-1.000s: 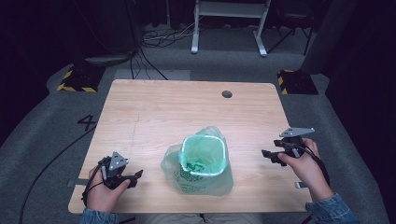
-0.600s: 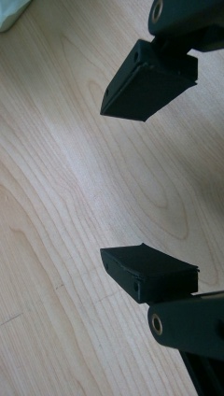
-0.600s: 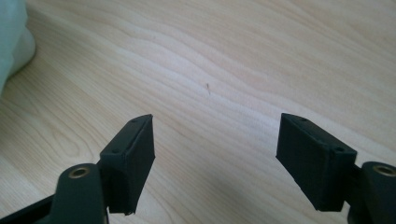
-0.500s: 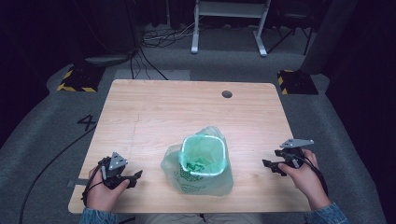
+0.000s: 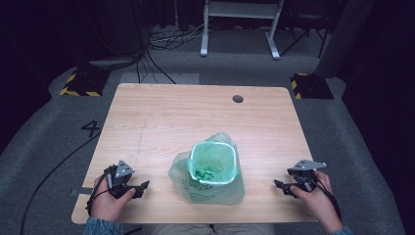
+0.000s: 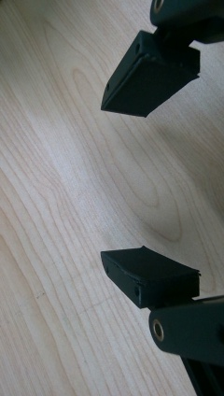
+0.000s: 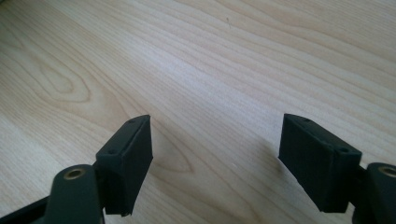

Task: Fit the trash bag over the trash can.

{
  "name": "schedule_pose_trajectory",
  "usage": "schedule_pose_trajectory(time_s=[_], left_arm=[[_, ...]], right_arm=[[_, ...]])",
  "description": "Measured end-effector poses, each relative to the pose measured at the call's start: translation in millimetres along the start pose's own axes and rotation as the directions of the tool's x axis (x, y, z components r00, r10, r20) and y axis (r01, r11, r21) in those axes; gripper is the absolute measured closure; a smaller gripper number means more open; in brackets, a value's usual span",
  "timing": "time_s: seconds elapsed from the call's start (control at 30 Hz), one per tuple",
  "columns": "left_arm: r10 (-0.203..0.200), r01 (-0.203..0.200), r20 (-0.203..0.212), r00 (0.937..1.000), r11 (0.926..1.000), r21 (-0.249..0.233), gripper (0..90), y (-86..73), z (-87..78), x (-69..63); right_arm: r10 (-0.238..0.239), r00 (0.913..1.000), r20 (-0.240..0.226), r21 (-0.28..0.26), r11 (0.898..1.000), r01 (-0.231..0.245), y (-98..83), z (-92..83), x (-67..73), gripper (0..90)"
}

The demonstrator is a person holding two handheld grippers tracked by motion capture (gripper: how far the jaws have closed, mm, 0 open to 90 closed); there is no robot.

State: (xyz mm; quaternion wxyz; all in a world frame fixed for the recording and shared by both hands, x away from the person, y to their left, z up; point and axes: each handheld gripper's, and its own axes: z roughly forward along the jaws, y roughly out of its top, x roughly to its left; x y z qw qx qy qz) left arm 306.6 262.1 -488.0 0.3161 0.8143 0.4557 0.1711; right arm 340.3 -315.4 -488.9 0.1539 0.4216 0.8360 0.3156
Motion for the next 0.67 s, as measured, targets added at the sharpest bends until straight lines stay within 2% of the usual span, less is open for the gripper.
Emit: schedule_pose_trajectory(time_s=[0.17, 0.3, 0.47, 0.67], left_arm=[[0.000, 0.000, 0.004, 1.0000, 1.0000, 0.009, 23.2, -1.4, 1.2, 1.4], [-0.009, 0.009, 0.014, 0.9999, 0.9999, 0.009, 23.2, -2.5, 2.5, 1.9], [-0.009, 0.009, 0.009, 0.9999, 1.0000, 0.002, 23.1, -3.9, 4.4, 3.0], [-0.013, 0.013, 0.015, 0.9998, 0.9999, 0.007, 23.1, -5.4, 5.1, 3.2]], right_arm=[[-0.008, 1.0000, 0.006, -0.040, 0.999, 0.008, -10.5, 1.2, -3.0, 23.5], [-0.043, 0.9987, -0.027, -0.064, 0.997, 0.042, -13.8, 2.2, -6.1, 19.5], [-0.050, 0.9982, -0.034, -0.117, 0.992, 0.046, -19.8, 4.1, -7.7, 17.0], [-0.057, 0.9976, -0.039, -0.118, 0.992, 0.052, -20.5, 3.5, -7.6, 16.9]])
